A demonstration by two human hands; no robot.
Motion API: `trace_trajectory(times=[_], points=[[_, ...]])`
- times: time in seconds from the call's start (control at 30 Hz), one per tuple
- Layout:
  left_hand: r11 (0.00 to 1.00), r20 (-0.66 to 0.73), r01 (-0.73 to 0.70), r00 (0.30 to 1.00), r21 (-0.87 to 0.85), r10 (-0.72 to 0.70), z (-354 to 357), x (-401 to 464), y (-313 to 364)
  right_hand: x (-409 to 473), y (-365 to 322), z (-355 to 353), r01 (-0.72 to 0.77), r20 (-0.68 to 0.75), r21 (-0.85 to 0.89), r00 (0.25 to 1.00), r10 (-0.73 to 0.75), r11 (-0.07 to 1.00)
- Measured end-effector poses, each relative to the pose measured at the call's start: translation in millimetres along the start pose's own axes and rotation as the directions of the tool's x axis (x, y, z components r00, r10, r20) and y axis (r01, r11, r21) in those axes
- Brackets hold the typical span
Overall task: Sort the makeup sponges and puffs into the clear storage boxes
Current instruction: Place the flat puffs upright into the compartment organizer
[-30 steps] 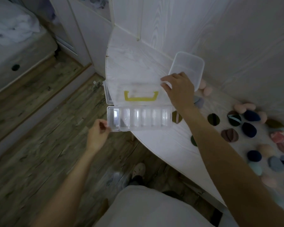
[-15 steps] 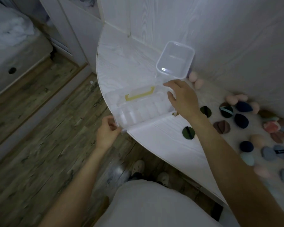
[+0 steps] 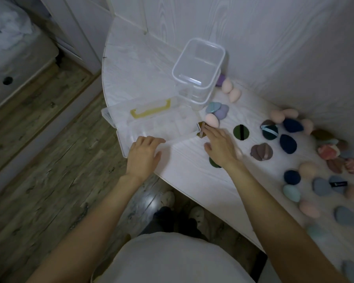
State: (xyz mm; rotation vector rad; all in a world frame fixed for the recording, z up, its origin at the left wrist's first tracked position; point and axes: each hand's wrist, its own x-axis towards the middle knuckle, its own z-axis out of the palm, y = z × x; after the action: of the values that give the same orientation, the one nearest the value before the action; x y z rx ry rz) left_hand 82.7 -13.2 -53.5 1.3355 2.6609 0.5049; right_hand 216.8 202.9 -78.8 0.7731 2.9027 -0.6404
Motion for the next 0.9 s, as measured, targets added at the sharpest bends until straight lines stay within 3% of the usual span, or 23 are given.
trace_trajectory(times=[0.07, 0.27, 0.47, 0.57, 0.67, 0.9], points=[[1.0, -0.019, 0.03, 0.999, 0.004, -0.03, 2, 2, 4, 4, 3, 4, -0.001, 0.073, -0.089, 0.997, 0.007, 0.996], [0.998, -0.031, 0.044, 0.999, -0.036, -0.045, 4, 4, 13, -3, 8, -3, 0.015, -0.032, -0.29, 0.999, -0.025, 0.957], [0.996, -0.049, 0.085, 0.995, -0.04, -0.087, 4, 1, 14, 1, 8, -17, 0.007, -0.194, -0.197, 0.98, -0.046, 0.98], [0.995, -0.057, 0.095, 0.994, -0.044, -0.097, 5, 0, 16, 18, -2, -20, 0.12, -0.067, -0.16, 0.989, -0.132, 0.98], [0.993, -0.066, 0.104, 0.992, -0.049, -0.107, 5, -1, 16, 27, -3, -13, 0.114, 0.078, -0.233, 0.992, -0.098, 0.966], [0.995, -0.08, 0.088, 0.993, -0.046, -0.091, 5, 0, 16, 8, 9, -15, 0.085, 0.009, -0.315, 0.996, -0.087, 0.945]])
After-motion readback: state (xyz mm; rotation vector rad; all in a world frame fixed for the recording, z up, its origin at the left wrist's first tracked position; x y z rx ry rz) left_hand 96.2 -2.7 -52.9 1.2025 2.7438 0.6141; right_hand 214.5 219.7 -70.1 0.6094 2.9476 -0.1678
